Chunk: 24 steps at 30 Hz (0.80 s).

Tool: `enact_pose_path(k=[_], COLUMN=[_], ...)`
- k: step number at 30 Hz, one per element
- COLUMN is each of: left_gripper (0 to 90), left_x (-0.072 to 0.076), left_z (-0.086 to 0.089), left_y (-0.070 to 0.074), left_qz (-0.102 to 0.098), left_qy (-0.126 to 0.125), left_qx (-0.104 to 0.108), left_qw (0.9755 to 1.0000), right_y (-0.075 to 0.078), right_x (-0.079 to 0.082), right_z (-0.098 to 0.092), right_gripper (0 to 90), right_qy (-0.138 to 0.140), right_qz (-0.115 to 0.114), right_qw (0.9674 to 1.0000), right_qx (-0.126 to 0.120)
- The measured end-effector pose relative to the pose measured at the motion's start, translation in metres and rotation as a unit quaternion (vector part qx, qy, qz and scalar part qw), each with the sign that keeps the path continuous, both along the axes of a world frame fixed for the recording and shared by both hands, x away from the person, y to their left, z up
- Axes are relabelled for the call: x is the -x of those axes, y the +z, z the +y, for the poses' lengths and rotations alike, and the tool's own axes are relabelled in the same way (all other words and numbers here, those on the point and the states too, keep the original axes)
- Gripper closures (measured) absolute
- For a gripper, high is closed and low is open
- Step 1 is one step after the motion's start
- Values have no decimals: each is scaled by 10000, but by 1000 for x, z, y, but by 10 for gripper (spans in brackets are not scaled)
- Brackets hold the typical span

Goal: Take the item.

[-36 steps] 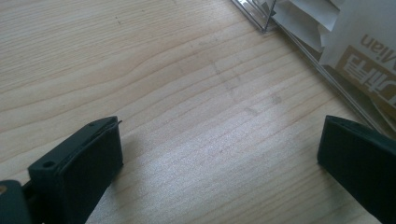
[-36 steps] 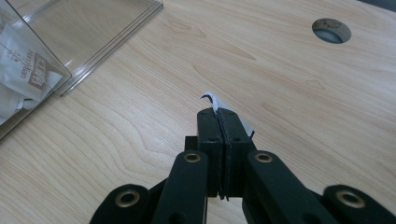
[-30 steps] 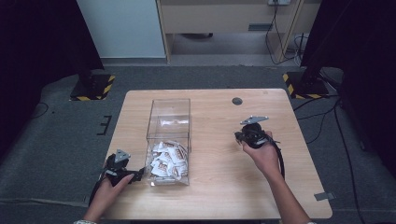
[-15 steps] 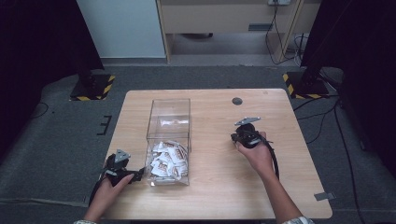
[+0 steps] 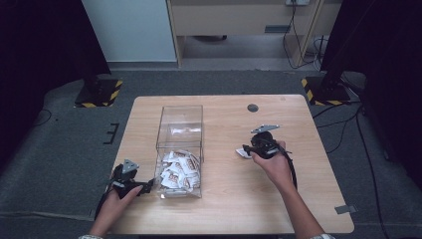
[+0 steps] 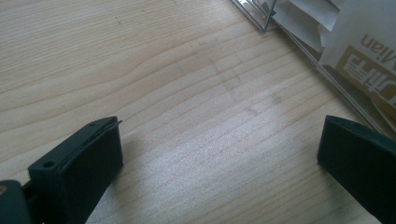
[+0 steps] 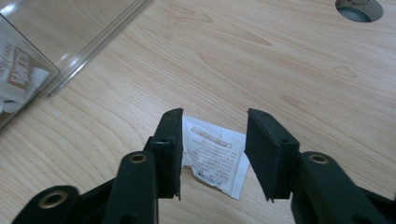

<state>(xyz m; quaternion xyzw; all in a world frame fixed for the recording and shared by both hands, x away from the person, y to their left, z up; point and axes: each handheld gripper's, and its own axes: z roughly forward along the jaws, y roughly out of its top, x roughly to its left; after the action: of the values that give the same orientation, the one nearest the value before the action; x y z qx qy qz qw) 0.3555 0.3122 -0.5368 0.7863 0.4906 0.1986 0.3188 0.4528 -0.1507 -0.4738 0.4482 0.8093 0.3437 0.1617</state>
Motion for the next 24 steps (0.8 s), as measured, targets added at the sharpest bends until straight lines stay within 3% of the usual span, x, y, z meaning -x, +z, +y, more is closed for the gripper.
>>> enact_pose_path(k=[5, 6, 7, 9, 11, 17, 24], left_gripper=[0, 0, 0, 0, 0, 0, 0], left_x=[0, 0, 0, 0, 0, 0, 0], left_z=[0, 0, 0, 0, 0, 0, 0], left_y=[0, 0, 0, 0, 0, 0, 0], left_qz=[0, 0, 3, 3, 2, 1, 1], left_qy=[0, 0, -6, -6, -5, 0, 1], left_qx=[1, 1, -6, -6, -5, 1, 0], left_qw=[10000, 10000, 10000, 10000, 10000, 10000, 10000], right_y=[3, 3, 4, 6, 8, 13, 10], right_x=[1, 1, 2, 3, 3, 12, 34], right_z=[1, 1, 1, 2, 2, 2, -5], right_gripper=[349, 349, 248, 169, 107, 69, 70], right_qy=[-72, -72, -154, -222, -238, -355, -217], right_qz=[-62, -62, -86, -214, -197, -254, -253], right_qw=[9999, 9999, 9997, 9994, 9994, 9990, 9993], right_qx=[-111, -111, -139, -140, -181, -139, -146])
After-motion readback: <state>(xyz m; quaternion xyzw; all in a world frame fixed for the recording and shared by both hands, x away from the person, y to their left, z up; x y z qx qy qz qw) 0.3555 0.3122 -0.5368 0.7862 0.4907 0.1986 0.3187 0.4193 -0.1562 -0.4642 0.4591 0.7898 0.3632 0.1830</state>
